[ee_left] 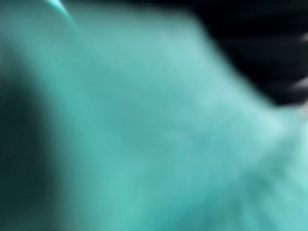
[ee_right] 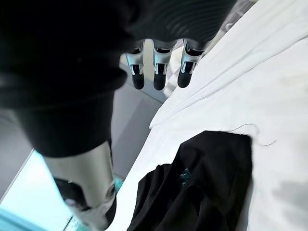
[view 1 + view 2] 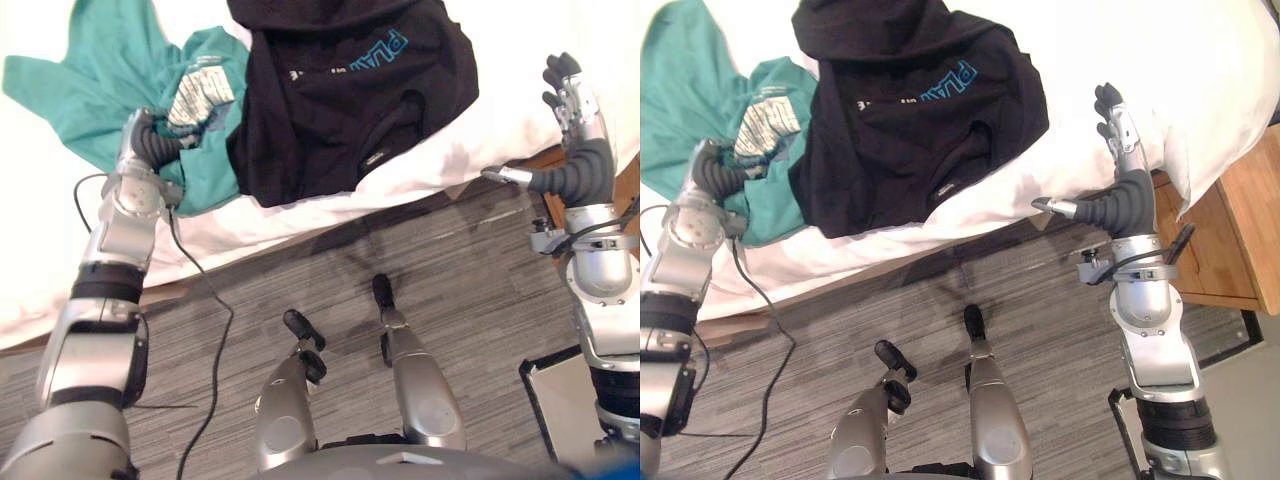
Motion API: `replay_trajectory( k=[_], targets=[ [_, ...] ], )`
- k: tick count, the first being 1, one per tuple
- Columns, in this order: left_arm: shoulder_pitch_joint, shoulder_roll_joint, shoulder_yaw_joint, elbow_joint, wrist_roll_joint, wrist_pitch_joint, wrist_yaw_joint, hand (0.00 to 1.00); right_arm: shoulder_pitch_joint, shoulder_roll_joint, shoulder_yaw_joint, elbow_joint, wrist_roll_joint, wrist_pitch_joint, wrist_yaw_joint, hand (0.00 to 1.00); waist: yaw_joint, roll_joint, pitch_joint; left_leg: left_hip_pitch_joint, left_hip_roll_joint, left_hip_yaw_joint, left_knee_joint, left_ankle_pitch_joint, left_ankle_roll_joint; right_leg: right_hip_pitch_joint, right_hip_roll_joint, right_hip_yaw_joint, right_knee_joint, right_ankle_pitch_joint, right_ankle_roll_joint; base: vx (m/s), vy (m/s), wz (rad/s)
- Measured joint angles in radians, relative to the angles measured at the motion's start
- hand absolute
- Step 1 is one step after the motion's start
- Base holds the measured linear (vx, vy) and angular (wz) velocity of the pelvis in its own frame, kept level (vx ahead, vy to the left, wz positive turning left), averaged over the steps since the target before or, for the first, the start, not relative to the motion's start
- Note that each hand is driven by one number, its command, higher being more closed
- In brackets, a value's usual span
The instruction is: Tidy the bed and pick cloth on bed and put in laundry
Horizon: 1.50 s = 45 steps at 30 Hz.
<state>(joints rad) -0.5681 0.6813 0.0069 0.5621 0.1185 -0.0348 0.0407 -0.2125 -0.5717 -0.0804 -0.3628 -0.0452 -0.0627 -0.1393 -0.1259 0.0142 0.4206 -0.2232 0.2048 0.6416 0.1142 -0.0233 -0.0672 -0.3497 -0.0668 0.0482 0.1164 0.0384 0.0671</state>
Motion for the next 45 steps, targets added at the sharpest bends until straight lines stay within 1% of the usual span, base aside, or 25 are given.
replay_trajectory(
  k=[3, 5, 6, 8, 10, 12, 13, 14, 15, 16, 17, 19, 23, 26, 28, 30, 34, 36, 37, 38, 39, 40, 43, 44, 45],
  targets=[
    [0.163, -0.071, 0.025, -0.076, -0.021, -0.072, -0.053, 1.0, 0.015, 0.0, 0.0, 0.004, -0.078, 0.041, -0.001, 0.0, 0.027, 0.015, -0.022, 0.011, -0.005, -0.025, 0.003, -0.005, 0.007, 0.031, -0.013, -0.04, 0.002, -0.014, -0.002, -0.03, -0.015, 0.3],
    [0.233, -0.105, 0.036, -0.101, -0.021, -0.096, -0.078, 1.0, 0.01, 0.0, 0.001, 0.025, -0.106, 0.059, -0.001, 0.0, 0.041, 0.021, -0.044, 0.011, -0.015, -0.046, -0.008, 0.006, 0.011, 0.035, -0.021, -0.054, 0.003, -0.02, -0.001, 0.01, -0.005, 0.29],
    [0.258, -0.12, 0.037, -0.111, -0.021, -0.106, -0.088, 1.0, 0.005, 0.0, 0.0, 0.048, -0.12, 0.07, -0.004, 0.0, 0.042, 0.028, -0.049, 0.012, -0.018, -0.061, -0.016, 0.014, 0.013, 0.044, -0.024, -0.067, 0.004, -0.022, 0.001, 0.02, -0.01, 0.4],
    [0.305, -0.146, 0.038, -0.114, -0.02, -0.12, -0.113, 1.0, -0.02, 0.0, 0.002, 0.135, -0.154, 0.098, -0.004, 0.0, 0.063, 0.031, -0.071, 0.015, -0.029, -0.091, -0.042, 0.039, 0.015, 0.048, -0.025, -0.086, 0.004, -0.023, 0.001, 0.03, -0.019, 0.32],
    [0.362, -0.153, 0.042, -0.126, -0.019, -0.121, -0.141, 1.0, -0.081, -0.001, 0.004, 0.23, -0.18, 0.123, -0.002, 0.0, 0.067, 0.033, -0.072, 0.019, -0.038, -0.121, -0.065, 0.062, 0.018, 0.055, -0.025, -0.103, 0.003, -0.023, 0.001, 0.03, -0.024, 0.33],
    [0.454, -0.159, 0.036, -0.123, 0.001, -0.108, -0.19, 1.0, -0.152, -0.023, 0.01, 0.325, -0.193, 0.147, 0.0, 0.0, 0.07, 0.034, -0.072, 0.019, -0.044, -0.145, -0.087, 0.081, 0.02, 0.06, -0.025, -0.118, -0.006, -0.023, 0.0, 0.02, -0.02, 0.34],
    [0.521, -0.172, 0.02, -0.088, 0.038, -0.076, -0.221, 1.0, -0.186, -0.061, 0.012, 0.379, -0.193, 0.165, 0.004, 0.0, 0.079, 0.035, -0.071, 0.013, -0.048, -0.162, -0.099, 0.091, 0.021, 0.063, -0.025, -0.126, -0.016, -0.023, 0.0, 0.01, -0.005, 0.33],
    [0.581, -0.188, -0.013, -0.023, 0.068, -0.031, -0.244, 1.0, -0.22, -0.098, 0.012, 0.428, -0.192, 0.184, 0.009, 0.0, 0.09, 0.034, -0.07, 0.006, -0.05, -0.174, -0.103, 0.098, 0.021, 0.065, -0.024, -0.137, -0.025, -0.021, 0.001, 0.0, -0.003, 0.36],
    [0.607, -0.2, -0.027, 0.02, 0.077, -0.005, -0.254, 1.0, -0.234, -0.114, 0.012, 0.448, -0.191, 0.194, 0.011, 0.0, 0.092, 0.034, -0.069, 0.002, -0.051, -0.185, -0.105, 0.101, 0.022, 0.07, -0.023, -0.146, -0.033, -0.02, 0.0, 0.01, -0.005, 0.38],
    [0.664, -0.215, -0.057, 0.096, 0.096, 0.039, -0.267, 1.0, -0.265, -0.136, 0.012, 0.491, -0.185, 0.208, 0.017, 0.0, 0.096, 0.03, -0.066, -0.003, -0.053, -0.201, -0.109, 0.105, 0.021, 0.079, -0.019, -0.152, -0.048, -0.016, 0.0, 0.01, -0.002, 0.31],
    [0.707, -0.225, -0.073, 0.133, 0.098, 0.067, -0.278, 1.0, -0.29, -0.164, 0.012, 0.527, -0.183, 0.218, 0.022, 0.0, 0.119, 0.023, -0.06, -0.007, -0.053, -0.207, -0.111, 0.108, 0.02, 0.081, -0.016, -0.152, -0.059, -0.01, -0.003, 0.01, -0.002, 0.24],
    [0.761, -0.234, -0.084, 0.142, 0.097, 0.077, -0.284, 1.0, -0.342, -0.2, 0.013, 0.573, -0.182, 0.231, 0.029, 0.0, 0.147, 0.027, -0.043, -0.014, -0.056, -0.217, -0.115, 0.113, 0.021, 0.088, -0.015, -0.159, -0.075, -0.002, -0.005, -0.03, 0.003, 0.21],
    [0.785, -0.239, -0.086, 0.16, 0.089, 0.067, -0.32, 1.0, -0.465, -0.236, 0.049, 0.641, -0.175, 0.233, 0.059, 0.0, 0.163, 0.042, -0.025, -0.038, -0.075, -0.241, -0.171, 0.158, 0.033, 0.072, -0.02, -0.175, -0.113, 0.024, -0.005, -0.04, 0.021, 0.2],
    [0.784, -0.24, -0.087, 0.159, 0.089, 0.039, -0.318, 1.0, -0.514, -0.24, 0.056, 0.68, -0.17, 0.244, 0.07, 0.0, 0.172, 0.044, -0.008, -0.041, -0.088, -0.24, -0.211, 0.185, 0.04, 0.053, -0.022, -0.174, -0.119, 0.035, -0.001, 0.0, 0.023, 0.0],
    [0.784, -0.24, -0.088, 0.16, 0.09, 0.02, -0.308, 1.0, -0.542, -0.242, 0.07, 0.709, -0.151, 0.253, 0.074, 0.0, 0.17, 0.042, -0.006, -0.055, -0.091, -0.239, -0.211, 0.187, 0.042, 0.039, -0.025, -0.173, -0.121, 0.039, 0.0, 0.02, 0.029, 0.0],
    [0.777, -0.24, -0.112, 0.16, 0.091, 0.0, -0.275, 1.0, -0.568, -0.263, 0.101, 0.717, -0.144, 0.255, 0.078, 0.0, 0.17, 0.043, -0.002, -0.077, -0.094, -0.237, -0.211, 0.191, 0.046, 0.02, -0.027, -0.173, -0.131, 0.054, -0.001, 0.04, 0.026, -0.01],
    [0.739, -0.255, -0.167, 0.167, 0.088, -0.001, -0.246, 1.0, -0.627, -0.265, 0.128, 0.742, -0.145, 0.263, 0.081, 0.0, 0.171, 0.053, 0.018, -0.107, -0.099, -0.237, -0.211, 0.196, 0.051, -0.006, -0.031, -0.174, -0.138, 0.064, 0.001, 0.01, 0.013, 0.01],
    [0.713, -0.276, -0.166, 0.167, 0.066, 0.003, -0.23, 1.0, -0.648, -0.265, 0.139, 0.746, -0.147, 0.284, 0.092, 0.0, 0.173, 0.059, 0.028, -0.125, -0.102, -0.237, -0.211, 0.199, 0.054, -0.024, -0.035, -0.174, -0.138, 0.068, 0.003, 0.0, 0.01, 0.03],
    [0.697, -0.287, -0.17, 0.167, 0.047, 0.002, -0.228, 1.0, -0.663, -0.265, 0.144, 0.749, -0.15, 0.298, 0.097, 0.0, 0.173, 0.067, 0.037, -0.141, -0.104, -0.239, -0.211, 0.203, 0.057, -0.037, -0.038, -0.175, -0.138, 0.071, 0.005, -0.01, 0.025, 0.05],
    [0.684, -0.29, -0.186, 0.167, 0.044, 0.002, -0.223, 1.0, -0.673, -0.264, 0.146, 0.755, -0.15, 0.319, 0.102, 0.0, 0.176, 0.071, 0.039, -0.159, -0.107, -0.237, -0.211, 0.205, 0.059, -0.057, -0.041, -0.174, -0.139, 0.075, 0.007, -0.01, 0.026, 0.05],
    [0.679, -0.29, -0.196, 0.167, 0.044, 0.002, -0.218, 1.0, -0.68, -0.264, 0.145, 0.754, -0.15, 0.326, 0.104, 0.0, 0.176, 0.076, 0.041, -0.168, -0.108, -0.237, -0.211, 0.207, 0.059, -0.065, -0.043, -0.175, -0.139, 0.078, 0.008, -0.02, 0.029, 0.04],
    [0.674, -0.3, -0.2, 0.167, 0.044, 0.004, -0.209, 1.0, -0.698, -0.264, 0.141, 0.751, -0.153, 0.33, 0.102, 0.0, 0.175, 0.082, 0.044, -0.184, -0.11, -0.237, -0.211, 0.21, 0.061, -0.082, -0.045, -0.175, -0.139, 0.082, 0.009, 0.0, 0.0, 0.0],
    [0.67, -0.328, -0.202, 0.168, 0.045, 0.005, -0.187, 1.0, -0.716, -0.261, 0.135, 0.735, -0.153, 0.329, 0.103, 0.0, 0.175, 0.085, 0.046, -0.208, -0.107, -0.228, -0.211, 0.213, 0.062, -0.109, -0.051, -0.174, -0.14, 0.088, 0.011, 0.0, 0.008, -0.01],
    [0.664, -0.343, -0.202, 0.169, 0.045, 0.003, -0.184, 1.0, -0.717, -0.26, 0.131, 0.726, -0.152, 0.329, 0.102, 1.0, 0.176, 0.085, 0.046, -0.217, -0.106, -0.223, -0.211, 0.214, 0.061, -0.12, -0.055, -0.174, -0.139, 0.09, 0.012, 0.0, 0.026, -0.04],
    [0.66, -0.351, -0.201, 0.169, 0.045, 0.003, -0.182, 1.0, -0.718, -0.259, 0.13, 0.721, -0.151, 0.329, 0.101, 1.0, 0.178, 0.085, 0.046, -0.22, -0.105, -0.218, -0.211, 0.215, 0.061, -0.125, -0.055, -0.174, -0.139, 0.091, 0.012, 0.0, 0.016, -0.08]
  ],
)
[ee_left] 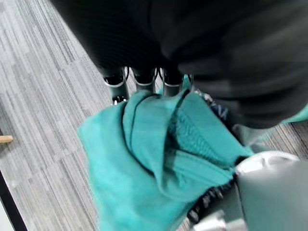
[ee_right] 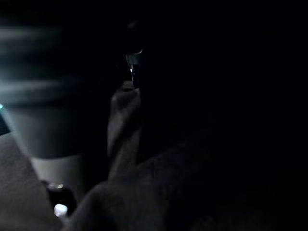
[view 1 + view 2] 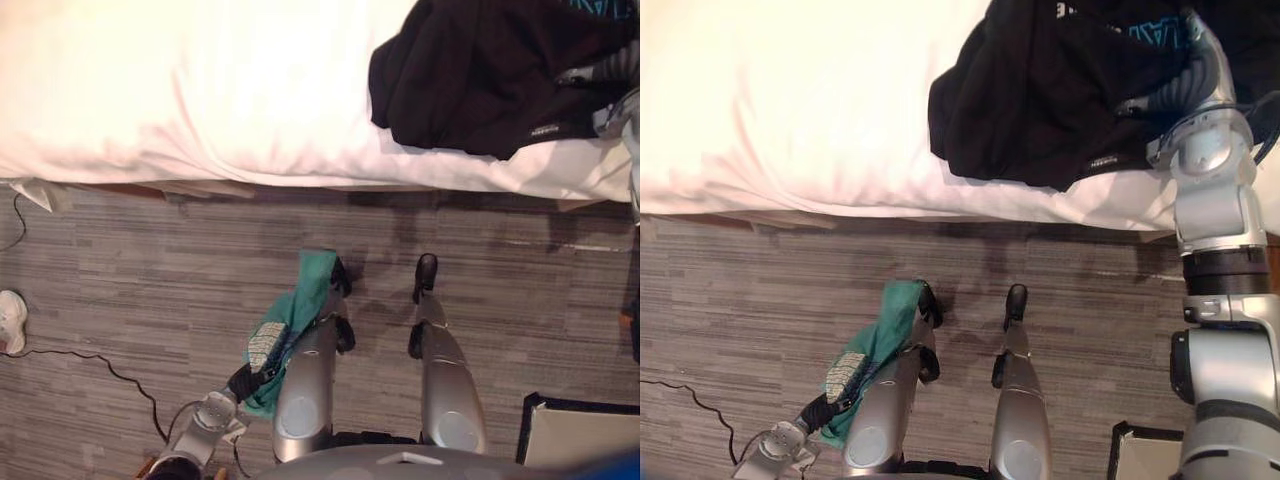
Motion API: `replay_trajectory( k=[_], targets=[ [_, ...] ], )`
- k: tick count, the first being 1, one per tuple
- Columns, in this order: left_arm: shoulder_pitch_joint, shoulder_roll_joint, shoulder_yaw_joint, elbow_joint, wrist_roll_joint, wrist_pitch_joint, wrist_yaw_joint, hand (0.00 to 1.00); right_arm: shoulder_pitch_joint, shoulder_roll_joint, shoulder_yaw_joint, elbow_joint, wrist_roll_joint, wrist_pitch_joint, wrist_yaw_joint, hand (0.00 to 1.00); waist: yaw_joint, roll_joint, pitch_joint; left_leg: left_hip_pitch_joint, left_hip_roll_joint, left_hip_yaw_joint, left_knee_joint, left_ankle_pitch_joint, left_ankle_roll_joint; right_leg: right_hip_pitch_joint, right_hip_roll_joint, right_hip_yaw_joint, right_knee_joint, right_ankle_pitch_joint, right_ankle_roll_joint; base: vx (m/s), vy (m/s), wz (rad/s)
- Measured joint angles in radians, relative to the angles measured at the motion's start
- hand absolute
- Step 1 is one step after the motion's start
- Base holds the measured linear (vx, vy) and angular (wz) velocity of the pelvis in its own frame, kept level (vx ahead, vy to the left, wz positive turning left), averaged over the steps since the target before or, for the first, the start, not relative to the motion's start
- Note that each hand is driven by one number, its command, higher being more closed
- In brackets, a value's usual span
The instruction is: Tidy the bed and pick cloth on bed and put in laundry
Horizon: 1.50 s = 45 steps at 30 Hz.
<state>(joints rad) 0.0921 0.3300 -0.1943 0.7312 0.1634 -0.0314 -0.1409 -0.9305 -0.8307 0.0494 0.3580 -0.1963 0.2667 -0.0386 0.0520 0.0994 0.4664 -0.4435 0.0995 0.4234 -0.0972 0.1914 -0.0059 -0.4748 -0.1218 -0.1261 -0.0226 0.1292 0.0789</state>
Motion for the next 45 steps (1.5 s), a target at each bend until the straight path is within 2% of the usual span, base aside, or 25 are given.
replay_trajectory(
  k=[6, 8, 10, 15, 21, 26, 30, 32, 34, 36, 39, 41, 45],
  targets=[
    [-0.068, -0.051, 0.005, 0.057, 0.002, 0.034, 0.061, 1.0, -0.018, 0.043, -0.013, -0.007, 0.014, 0.017, -0.019, 1.0, 0.0, -0.001, 0.0, -0.023, 0.019, 0.0, 0.0, 0.01, -0.011, -0.018, 0.013, -0.018, -0.001, 0.004, -0.004, 0.0, -0.008, 0.0],
    [-0.096, -0.064, 0.007, 0.075, 0.003, 0.048, 0.087, 1.0, -0.018, 0.05, -0.021, -0.002, 0.051, 0.013, -0.037, 1.0, 0.001, -0.004, -0.002, -0.028, 0.029, -0.008, 0.0, 0.016, -0.017, -0.018, 0.022, -0.029, -0.004, 0.004, -0.01, 0.0, -0.036, 0.07],
    [-0.109, -0.077, 0.01, 0.082, 0.003, 0.058, 0.112, 1.0, -0.017, 0.075, -0.044, 0.016, 0.077, -0.002, -0.054, 1.0, 0.002, -0.006, -0.003, -0.026, 0.035, -0.01, 0.0, 0.021, -0.02, -0.013, 0.028, -0.033, -0.007, 0.006, -0.014, 0.01, -0.016, 0.0],
    [-0.139, -0.099, 0.01, 0.122, 0.006, 0.078, 0.163, 1.0, -0.006, 0.151, -0.055, 0.101, 0.165, -0.084, -0.106, 1.0, -0.004, -0.014, -0.007, 0.015, 0.051, -0.013, 0.0, 0.025, -0.024, 0.041, 0.046, -0.04, -0.035, 0.014, -0.025, 0.03, -0.04, -0.04],
    [-0.169, -0.102, 0.011, 0.121, 0.009, 0.157, 0.192, 1.0, 0.137, 0.29, -0.081, 0.175, 0.293, -0.224, -0.123, 1.0, -0.008, -0.054, -0.027, 0.112, 0.069, -0.01, -0.001, 0.017, -0.043, 0.145, 0.068, -0.039, -0.059, 0.01, -0.034, 0.04, -0.056, -0.06],
    [-0.196, -0.086, 0.008, 0.119, 0.024, 0.217, 0.193, 1.0, 0.368, 0.478, -0.116, 0.189, 0.43, -0.333, -0.124, 1.0, -0.014, -0.124, -0.056, 0.222, 0.074, 0.003, -0.001, -0.001, -0.066, 0.253, 0.081, -0.029, -0.064, -0.009, -0.036, 0.03, -0.03, -0.08],
    [-0.2, -0.086, 0.006, 0.118, 0.022, 0.247, 0.193, 1.0, 0.543, 0.591, -0.097, 0.217, 0.477, -0.385, -0.125, 1.0, -0.037, -0.164, -0.086, 0.292, 0.073, 0.019, -0.001, -0.019, -0.074, 0.312, 0.081, -0.012, -0.063, -0.024, -0.033, 0.05, -0.014, -0.14],
    [-0.199, -0.09, 0.005, 0.119, 0.021, 0.247, 0.193, 1.0, 0.649, 0.647, -0.092, 0.245, 0.489, -0.394, -0.121, 1.0, -0.04, -0.178, -0.106, 0.333, 0.069, 0.046, -0.001, -0.032, -0.074, 0.339, 0.08, 0.012, -0.062, -0.031, -0.028, 0.08, 0.007, -0.33],
    [-0.193, -0.105, 0.002, 0.121, 0.005, 0.247, 0.191, 1.0, 0.745, 0.676, -0.093, 0.271, 0.488, -0.398, -0.117, 1.0, -0.05, -0.175, -0.137, 0.371, 0.062, 0.065, -0.003, -0.046, -0.075, 0.365, 0.071, 0.031, -0.06, -0.037, -0.025, 0.08, 0.018, -0.27],
    [-0.182, -0.133, 0.0, 0.144, 0.001, 0.242, 0.191, 1.0, 0.854, 0.685, -0.097, 0.319, 0.488, -0.416, -0.107, 1.0, -0.086, -0.156, -0.196, 0.416, 0.05, 0.077, -0.007, -0.068, -0.074, 0.402, 0.064, 0.037, -0.052, -0.056, -0.015, 0.1, 0.026, -0.12],
    [-0.162, -0.153, 0.001, 0.166, -0.019, 0.238, 0.185, 1.0, 0.935, 0.698, -0.112, 0.376, 0.492, -0.44, -0.088, 1.0, -0.102, -0.138, -0.257, 0.469, 0.041, 0.095, -0.007, -0.093, -0.077, 0.437, 0.054, 0.063, -0.046, -0.075, -0.008, 0.07, 0.023, -0.27],
    [-0.151, -0.173, 0.001, 0.198, -0.036, 0.222, 0.18, 1.0, 0.99, 0.702, -0.138, 0.445, 0.507, -0.453, -0.057, 1.0, -0.119, -0.114, -0.291, 0.517, 0.034, 0.114, -0.008, -0.112, -0.079, 0.477, 0.05, 0.071, -0.044, -0.093, 0.003, 0.07, 0.016, -0.15],
    [-0.139, -0.186, 0.009, 0.249, -0.06, 0.216, 0.177, 1.0, 1.047, 0.708, -0.188, 0.552, 0.481, -0.456, -0.002, 1.0, -0.121, -0.091, -0.328, 0.551, 0.028, 0.118, -0.008, -0.128, -0.081, 0.508, 0.045, 0.082, -0.045, -0.102, 0.006, 0.05, 0.003, -0.09]
  ],
)
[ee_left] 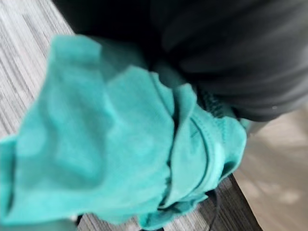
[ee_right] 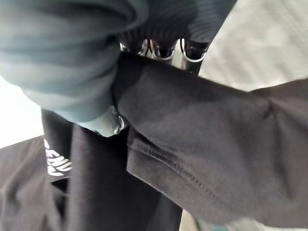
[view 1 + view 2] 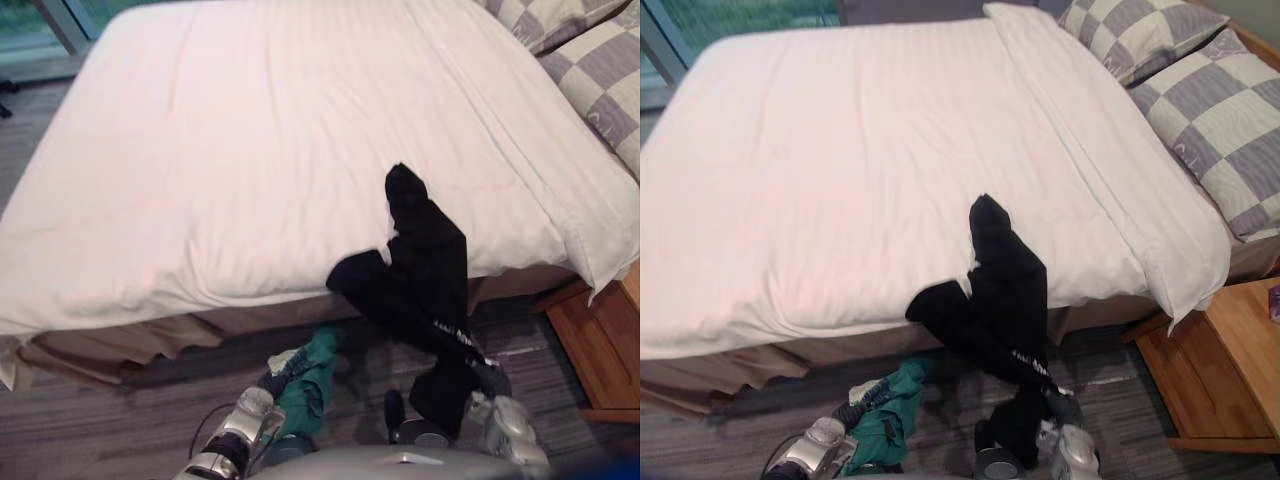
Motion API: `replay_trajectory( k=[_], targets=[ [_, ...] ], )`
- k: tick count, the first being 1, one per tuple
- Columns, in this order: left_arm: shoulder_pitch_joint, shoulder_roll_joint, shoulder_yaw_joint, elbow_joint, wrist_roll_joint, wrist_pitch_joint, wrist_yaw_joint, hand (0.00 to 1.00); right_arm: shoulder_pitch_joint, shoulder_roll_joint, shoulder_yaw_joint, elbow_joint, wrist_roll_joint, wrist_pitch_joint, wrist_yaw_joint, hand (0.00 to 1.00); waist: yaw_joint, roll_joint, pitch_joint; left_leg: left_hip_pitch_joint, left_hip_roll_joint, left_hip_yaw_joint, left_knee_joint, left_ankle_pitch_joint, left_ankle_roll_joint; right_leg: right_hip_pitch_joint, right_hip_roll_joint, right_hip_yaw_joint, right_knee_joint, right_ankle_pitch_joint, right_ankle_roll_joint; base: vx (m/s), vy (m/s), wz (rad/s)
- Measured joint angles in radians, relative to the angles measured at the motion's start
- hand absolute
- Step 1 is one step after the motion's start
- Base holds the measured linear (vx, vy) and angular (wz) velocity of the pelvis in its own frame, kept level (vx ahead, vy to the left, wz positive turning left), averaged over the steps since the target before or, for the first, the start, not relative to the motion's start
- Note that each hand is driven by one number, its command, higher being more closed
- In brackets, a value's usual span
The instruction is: Tidy the bed and pick cloth on bed and put in laundry
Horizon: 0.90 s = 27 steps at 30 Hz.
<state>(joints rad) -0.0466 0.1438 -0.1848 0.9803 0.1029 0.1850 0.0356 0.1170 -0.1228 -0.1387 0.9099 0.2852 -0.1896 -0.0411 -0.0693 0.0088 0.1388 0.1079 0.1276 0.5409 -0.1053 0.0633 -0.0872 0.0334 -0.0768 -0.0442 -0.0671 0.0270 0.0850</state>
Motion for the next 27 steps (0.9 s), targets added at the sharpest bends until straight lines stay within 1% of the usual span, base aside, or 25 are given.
replay_trajectory(
  k=[1, 2, 3, 5, 6, 7, 9, 11, 15, 17, 21, 27],
  targets=[
    [0.004, -0.001, 0.008, 0.018, -0.011, -0.002, 0.0, 1.0, 0.009, 0.005, -0.024, 0.033, -0.007, -0.001, 0.012, 1.0, -0.002, 0.002, -0.002, 0.016, 0.0, 0.001, 0.0, -0.004, -0.003, 0.015, 0.0, 0.0, 0.0, 0.0, -0.002, 0.04, -0.009, -0.01],
    [0.015, -0.006, 0.038, 0.03, -0.015, -0.001, 0.0, 1.0, 0.023, 0.01, -0.053, 0.06, -0.011, -0.001, 0.028, 1.0, -0.002, 0.004, -0.005, 0.03, 0.0, 0.002, 0.0, -0.006, -0.006, 0.03, 0.0, -0.001, -0.001, -0.001, -0.001, 0.04, -0.011, -0.01],
    [0.021, -0.007, 0.049, 0.035, -0.015, -0.001, 0.0, 1.0, 0.03, 0.014, -0.07, 0.066, -0.015, -0.002, 0.036, 1.0, -0.002, 0.005, -0.005, 0.037, 0.0, 0.004, 0.0, -0.008, -0.007, 0.036, 0.0, -0.001, -0.002, -0.002, -0.001, 0.0, 0.0, 0.0],
    [0.045, -0.015, 0.113, 0.046, -0.015, 0.0, -0.002, 1.0, 0.061, 0.033, -0.128, 0.071, -0.019, -0.001, 0.061, 1.0, -0.001, 0.005, -0.015, 0.052, 0.002, 0.014, 0.0, -0.012, -0.01, 0.051, 0.0, 0.0, -0.004, -0.005, -0.003, 0.01, -0.021, -0.04],
    [0.051, -0.017, 0.129, 0.046, -0.015, 0.0, -0.002, 1.0, 0.067, 0.036, -0.134, 0.07, -0.026, 0.002, 0.067, 1.0, -0.001, 0.004, -0.02, 0.052, 0.003, 0.016, 0.0, -0.012, -0.01, 0.051, 0.0, 0.0, -0.004, -0.005, -0.003, 0.0, 0.0, 0.0],
    [0.058, -0.02, 0.152, 0.046, -0.015, 0.0, -0.004, 1.0, 0.075, 0.039, -0.142, 0.07, -0.039, 0.008, 0.077, 1.0, -0.001, 0.003, -0.025, 0.054, 0.003, 0.018, 0.0, -0.013, -0.011, 0.051, 0.0, 0.0, -0.004, -0.005, -0.004, 0.0, -0.024, -0.03],
    [0.076, -0.025, 0.191, 0.045, -0.014, -0.004, -0.007, 1.0, 0.089, 0.049, -0.173, 0.07, -0.094, 0.044, 0.109, 1.0, 0.002, 0.001, -0.028, 0.068, 0.006, 0.021, 0.0, -0.013, -0.012, 0.065, -0.002, 0.0, -0.004, -0.007, -0.005, 0.0, 0.0, 0.0],
    [0.086, -0.032, 0.222, 0.045, -0.013, -0.009, -0.009, 1.0, 0.108, 0.056, -0.189, 0.068, -0.135, 0.069, 0.124, 1.0, 0.005, 0.002, -0.033, 0.086, 0.011, 0.022, -0.001, -0.016, -0.013, 0.081, -0.002, 0.0, -0.002, -0.012, -0.006, -0.04, -0.044, -0.02],
    [0.111, -0.065, 0.267, 0.041, -0.014, -0.051, -0.022, 1.0, 0.149, 0.077, -0.212, 0.067, -0.157, 0.097, 0.128, 1.0, 0.006, 0.007, -0.061, 0.086, 0.009, 0.019, -0.001, -0.03, -0.017, 0.08, -0.008, -0.013, 0.008, -0.036, -0.003, -0.04, -0.024, 0.03],
    [0.117, -0.072, 0.267, 0.041, -0.015, -0.062, -0.031, 1.0, 0.156, 0.077, -0.215, 0.067, -0.162, 0.097, 0.128, 1.0, 0.006, 0.012, -0.071, 0.087, 0.006, 0.011, -0.001, -0.033, -0.014, 0.08, -0.012, -0.021, 0.017, -0.041, -0.004, 0.0, -0.003, 0.1],
    [0.118, -0.082, 0.267, 0.036, -0.018, -0.065, -0.036, 1.0, 0.154, 0.077, -0.221, 0.067, -0.164, 0.107, 0.132, 1.0, 0.009, 0.013, -0.073, 0.086, -0.002, -0.001, -0.001, -0.037, -0.009, 0.08, -0.016, -0.028, 0.026, -0.05, 0.004, 0.01, -0.006, 0.09],
    [0.12, -0.087, 0.266, 0.034, -0.018, -0.076, -0.037, 1.0, 0.147, 0.078, -0.238, 0.069, -0.243, 0.123, 0.152, 1.0, 0.015, 0.009, -0.078, 0.085, -0.017, -0.033, 0.0, -0.039, 0.001, 0.085, -0.032, -0.059, 0.041, -0.056, 0.013, 0.05, 0.006, 0.15]
  ],
)
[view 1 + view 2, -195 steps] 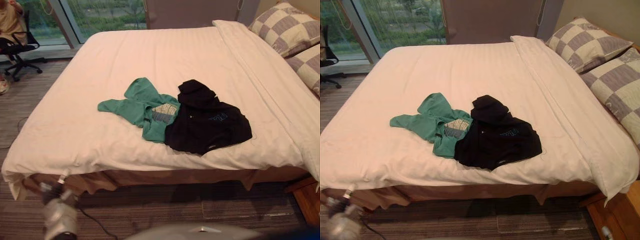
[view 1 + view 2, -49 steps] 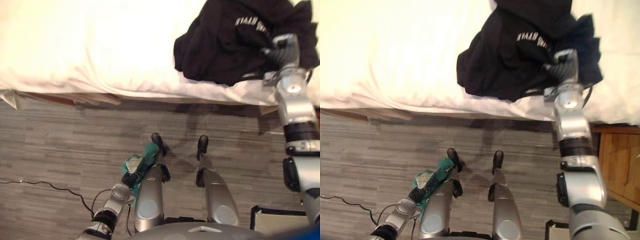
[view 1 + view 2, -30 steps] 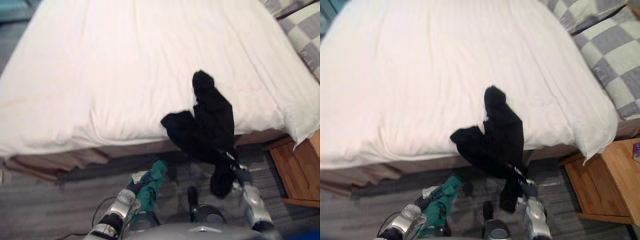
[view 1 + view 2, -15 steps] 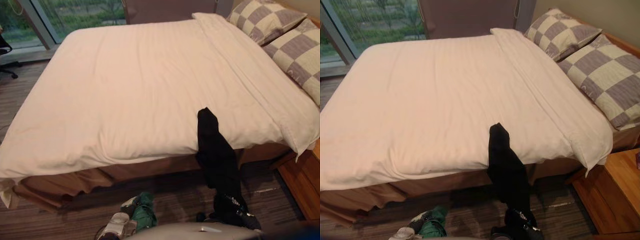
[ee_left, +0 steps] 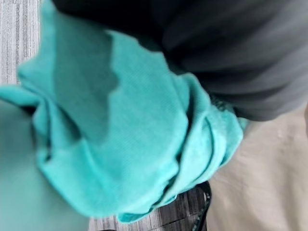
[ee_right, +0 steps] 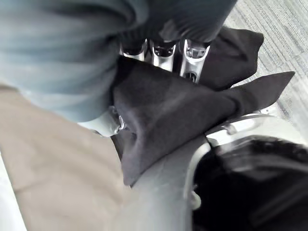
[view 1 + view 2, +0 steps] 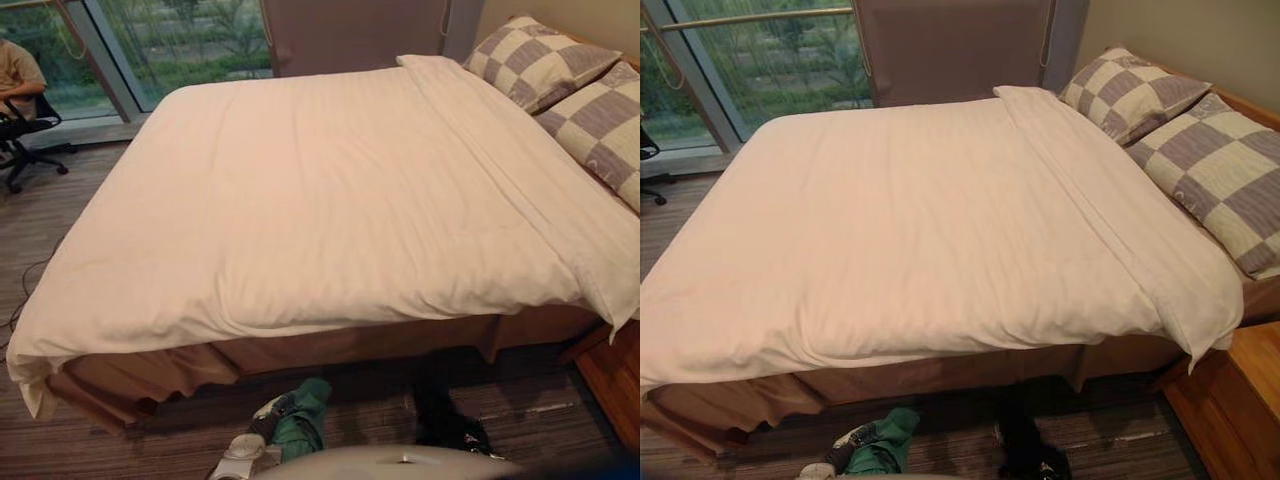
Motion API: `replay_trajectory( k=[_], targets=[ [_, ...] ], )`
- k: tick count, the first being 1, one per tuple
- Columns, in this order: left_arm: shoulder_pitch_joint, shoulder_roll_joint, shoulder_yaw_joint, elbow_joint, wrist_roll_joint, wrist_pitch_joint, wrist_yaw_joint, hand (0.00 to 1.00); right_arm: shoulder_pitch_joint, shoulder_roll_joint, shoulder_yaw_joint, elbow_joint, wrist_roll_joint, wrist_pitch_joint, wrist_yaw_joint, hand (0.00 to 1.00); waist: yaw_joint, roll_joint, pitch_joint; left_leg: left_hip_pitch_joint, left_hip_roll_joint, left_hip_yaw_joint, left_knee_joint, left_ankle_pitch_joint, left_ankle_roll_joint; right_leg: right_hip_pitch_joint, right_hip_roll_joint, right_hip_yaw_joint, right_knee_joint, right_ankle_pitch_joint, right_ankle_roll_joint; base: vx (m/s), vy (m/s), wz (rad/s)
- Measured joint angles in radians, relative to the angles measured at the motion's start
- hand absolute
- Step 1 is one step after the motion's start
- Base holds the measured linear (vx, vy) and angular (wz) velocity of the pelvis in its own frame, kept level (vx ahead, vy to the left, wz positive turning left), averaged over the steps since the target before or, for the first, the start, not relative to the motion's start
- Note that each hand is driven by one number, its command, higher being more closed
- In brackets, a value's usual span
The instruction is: Tidy the bed and pick cloth on bed and put in laundry
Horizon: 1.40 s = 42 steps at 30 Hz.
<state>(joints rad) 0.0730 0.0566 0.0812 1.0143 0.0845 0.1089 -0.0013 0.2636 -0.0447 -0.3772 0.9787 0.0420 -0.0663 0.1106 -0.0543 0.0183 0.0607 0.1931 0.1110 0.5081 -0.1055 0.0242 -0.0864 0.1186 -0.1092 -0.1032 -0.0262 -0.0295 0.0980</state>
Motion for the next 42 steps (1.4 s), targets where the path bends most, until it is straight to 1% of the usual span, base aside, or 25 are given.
replay_trajectory(
  k=[2, 5, 7, 10, 16, 17, 20, 21, 22, 24, 25, 27, 28, 29, 30, 31, 33, 34, 35, 36, 38, 39, 40, 41, 42],
  targets=[
    [0.002, 0.0, -0.004, 0.002, -0.002, -0.005, 0.002, 1.0, -0.003, 0.0, -0.002, 0.0, -0.024, 0.007, 0.011, 1.0, 0.01, -0.002, -0.002, 0.001, -0.01, -0.021, 0.0, -0.001, 0.001, 0.005, -0.003, -0.007, 0.0, -0.004, 0.001, 0.06, 0.005, 0.2],
    [0.002, 0.0, -0.044, 0.012, -0.06, -0.007, 0.022, 1.0, -0.003, 0.003, 0.01, 0.014, -0.081, 0.015, 0.044, 1.0, 0.004, -0.015, -0.003, -0.011, -0.02, -0.11, 0.0, 0.001, 0.004, 0.015, -0.013, -0.034, 0.083, -0.072, -0.003, 0.06, -0.027, 0.78],
    [-0.007, 0.012, -0.056, 0.033, -0.119, -0.014, 0.042, 1.0, -0.003, 0.001, 0.038, 0.027, -0.081, 0.013, 0.048, 1.0, -0.013, -0.028, -0.002, -0.025, -0.022, -0.21, 0.0, 0.01, 0.011, 0.012, -0.013, 0.014, 0.168, -0.116, -0.033, 0.04, -0.023, 1.18],
    [-0.009, 0.033, -0.072, 0.032, -0.216, -0.028, 0.072, 1.0, -0.025, -0.005, 0.072, 0.081, -0.089, 0.006, 0.077, 1.0, 0.005, -0.039, -0.002, -0.039, -0.026, -0.265, 0.0, 0.028, 0.006, 0.017, -0.016, 0.007, 0.174, -0.146, -0.037, 0.01, -0.062, 0.69],
    [0.033, 0.027, -0.032, 0.035, -0.398, -0.075, 0.095, 1.0, -0.084, -0.049, 0.163, 0.091, -0.199, 0.004, 0.099, 1.0, 0.017, -0.024, 0.012, -0.061, -0.019, -0.319, 0.0, 0.057, -0.004, 0.03, -0.007, -0.017, 0.166, -0.184, -0.03, -0.05, -0.079, 0.28],
    [0.037, 0.025, -0.031, 0.039, -0.429, -0.086, 0.094, 1.0, -0.093, -0.059, 0.179, 0.091, -0.206, -0.001, 0.101, 1.0, 0.016, -0.012, 0.014, -0.071, -0.018, -0.337, 0.0, 0.064, -0.005, 0.03, -0.006, -0.037, 0.166, -0.186, -0.03, -0.06, -0.075, 0.4],
    [0.036, 0.022, -0.029, 0.047, -0.482, -0.105, 0.087, 1.0, -0.112, -0.074, 0.203, 0.096, -0.234, -0.004, 0.101, 1.0, 0.015, -0.011, 0.015, -0.112, -0.022, -0.368, -0.001, 0.079, 0.01, 0.036, -0.022, -0.133, 0.171, -0.19, -0.03, -0.07, -0.046, 0.78],
    [0.038, 0.023, -0.001, 0.033, -0.486, -0.103, 0.071, 1.0, -0.109, -0.073, 0.21, 0.088, -0.238, -0.001, 0.1, 1.0, 0.01, -0.022, 0.018, -0.128, -0.022, -0.297, 0.0, 0.053, 0.07, 0.06, -0.043, -0.206, 0.164, -0.187, -0.024, -0.02, 0.038, 1.65],
    [0.038, 0.024, 0.044, 0.014, -0.484, -0.107, 0.046, 1.0, -0.101, -0.072, 0.229, 0.08, -0.238, 0.002, 0.1, 1.0, 0.005, -0.053, 0.018, -0.137, -0.026, -0.152, 0.021, 0.024, 0.139, 0.081, -0.086, -0.306, 0.152, -0.18, -0.013, 0.01, 0.045, 1.96],
    [0.026, 0.015, 0.073, -0.024, -0.464, -0.127, 0.022, 1.0, -0.105, -0.076, 0.245, 0.079, -0.231, 0.011, 0.1, 1.0, 0.006, -0.074, 0.037, -0.198, -0.019, -0.024, 0.176, 0.02, 0.148, 0.126, -0.13, -0.445, 0.177, -0.178, -0.008, 0.05, 0.08, 2.41],
    [0.032, -0.002, 0.073, -0.043, -0.455, -0.142, 0.006, 1.0, -0.114, -0.09, 0.246, 0.08, -0.226, 0.018, 0.099, 1.0, 0.009, -0.049, 0.051, -0.209, -0.027, -0.025, 0.215, 0.044, 0.148, 0.14, -0.127, -0.489, 0.22, -0.18, -0.01, 0.05, 0.157, 2.44],
    [0.036, -0.007, 0.055, -0.051, -0.444, -0.156, -0.005, 1.0, -0.141, -0.093, 0.243, 0.09, -0.218, 0.023, 0.096, 1.0, 0.017, -0.028, 0.067, -0.212, -0.056, -0.075, 0.17, 0.046, 0.153, 0.136, -0.128, -0.476, 0.26, -0.218, -0.027, -0.02, 0.144, 1.93],
    [0.035, 0.01, 0.055, -0.051, -0.444, -0.16, -0.006, 1.0, -0.168, -0.081, 0.243, 0.093, -0.212, 0.022, 0.096, 1.0, 0.021, -0.049, 0.076, -0.214, -0.093, -0.106, 0.13, 0.067, 0.166, 0.137, -0.129, -0.476, 0.223, -0.227, -0.034, -0.06, 0.06, 1.62],
    [0.048, 0.026, 0.053, -0.046, -0.445, -0.159, -0.012, 1.0, -0.201, -0.055, 0.241, 0.095, -0.212, 0.015, 0.093, 1.0, 0.023, -0.076, 0.078, -0.214, -0.129, -0.095, 0.086, 0.056, 0.175, 0.156, -0.15, -0.504, 0.188, -0.238, 0.0, -0.04, 0.031, 1.06],
    [0.05, 0.032, 0.055, -0.046, -0.456, -0.159, -0.019, 1.0, -0.216, -0.046, 0.236, 0.095, -0.213, 0.012, 0.089, 1.0, 0.021, -0.08, 0.083, -0.214, -0.134, -0.055, 0.08, 0.043, 0.17, 0.168, -0.156, -0.53, 0.176, -0.235, 0.028, -0.03, 0.065, 1.29],
    [0.046, 0.035, 0.04, -0.047, -0.456, -0.154, -0.032, 1.0, -0.23, -0.044, 0.221, 0.094, -0.212, 0.004, 0.081, 1.0, 0.013, -0.086, 0.092, -0.208, -0.146, 0.018, 0.07, 0.019, 0.171, 0.194, -0.174, -0.597, 0.171, -0.228, 0.036, 0.0, 0.094, 1.11],
    [0.046, 0.032, 0.027, -0.044, -0.456, -0.15, -0.047, 1.0, -0.223, -0.045, 0.217, 0.095, -0.211, 0.007, 0.075, 1.0, 0.015, -0.075, 0.097, -0.204, -0.167, 0.02, 0.044, 0.024, 0.176, 0.218, -0.184, -0.646, 0.172, -0.211, 0.031, 0.01, 0.123, 1.22],
    [0.047, 0.031, 0.015, -0.031, -0.459, -0.141, -0.061, 1.0, -0.217, -0.049, 0.187, 0.097, -0.196, 0.008, 0.073, 1.0, 0.015, -0.049, 0.098, -0.182, -0.195, -0.041, 0.001, 0.034, 0.181, 0.242, -0.183, -0.681, 0.188, -0.18, 0.004, 0.07, 0.129, 1.3],
    [0.044, 0.033, -0.003, -0.025, -0.458, -0.135, -0.068, 1.0, -0.211, -0.051, 0.171, 0.099, -0.184, 0.009, 0.068, 1.0, 0.014, -0.041, 0.099, -0.176, -0.201, -0.078, 0.002, 0.037, 0.182, 0.256, -0.185, -0.689, 0.212, -0.158, 0.001, 0.09, 0.089, 1.19],
    [0.043, 0.035, -0.009, -0.022, -0.458, -0.135, -0.074, 1.0, -0.203, -0.051, 0.165, 0.101, -0.174, 0.009, 0.064, 1.0, 0.015, -0.038, 0.097, -0.172, -0.204, -0.099, 0.002, 0.039, 0.183, 0.26, -0.188, -0.691, 0.234, -0.144, -0.001, 0.13, 0.071, 1.06],
    [0.033, 0.051, -0.045, -0.011, -0.457, -0.133, -0.087, 1.0, -0.185, -0.044, 0.141, 0.1, -0.113, 0.001, 0.045, 1.0, 0.015, -0.028, 0.097, -0.153, -0.208, -0.206, 0.008, 0.049, 0.202, 0.233, -0.216, -0.656, 0.419, -0.115, -0.057, 0.19, 0.048, 1.16],
    [0.03, 0.055, -0.058, -0.01, -0.457, -0.132, -0.089, 1.0, -0.184, -0.043, 0.136, 0.099, -0.1, -0.001, 0.041, 1.0, 0.013, -0.031, 0.099, -0.151, -0.207, -0.23, 0.008, 0.054, 0.209, 0.214, -0.21, -0.611, 0.458, -0.15, -0.056, 0.21, 0.02, 1.17],
    [0.02, 0.071, -0.082, -0.01, -0.453, -0.12, -0.088, 1.0, -0.182, -0.039, 0.135, 0.099, -0.073, -0.004, 0.04, 1.0, 0.011, -0.039, 0.108, -0.143, -0.203, -0.278, 0.007, 0.054, 0.21, 0.166, -0.164, -0.491, 0.483, -0.219, -0.026, 0.2, -0.001, 1.22],
    [0.012, 0.084, -0.088, -0.006, -0.439, -0.107, -0.086, 1.0, -0.168, -0.04, 0.131, 0.099, -0.046, -0.014, 0.047, 1.0, 0.009, -0.033, 0.114, -0.136, -0.197, -0.327, 0.008, 0.054, 0.21, 0.119, -0.106, -0.369, 0.475, -0.263, -0.013, 0.23, -0.007, 1.23],
    [0.007, 0.086, -0.091, -0.001, -0.43, -0.101, -0.086, 1.0, -0.157, -0.042, 0.129, 0.098, -0.03, -0.022, 0.053, 1.0, 0.007, -0.034, 0.115, -0.129, -0.195, -0.348, 0.008, 0.055, 0.209, 0.099, -0.081, -0.323, 0.465, -0.274, -0.014, 0.26, -0.015, 1.2]
  ],
)
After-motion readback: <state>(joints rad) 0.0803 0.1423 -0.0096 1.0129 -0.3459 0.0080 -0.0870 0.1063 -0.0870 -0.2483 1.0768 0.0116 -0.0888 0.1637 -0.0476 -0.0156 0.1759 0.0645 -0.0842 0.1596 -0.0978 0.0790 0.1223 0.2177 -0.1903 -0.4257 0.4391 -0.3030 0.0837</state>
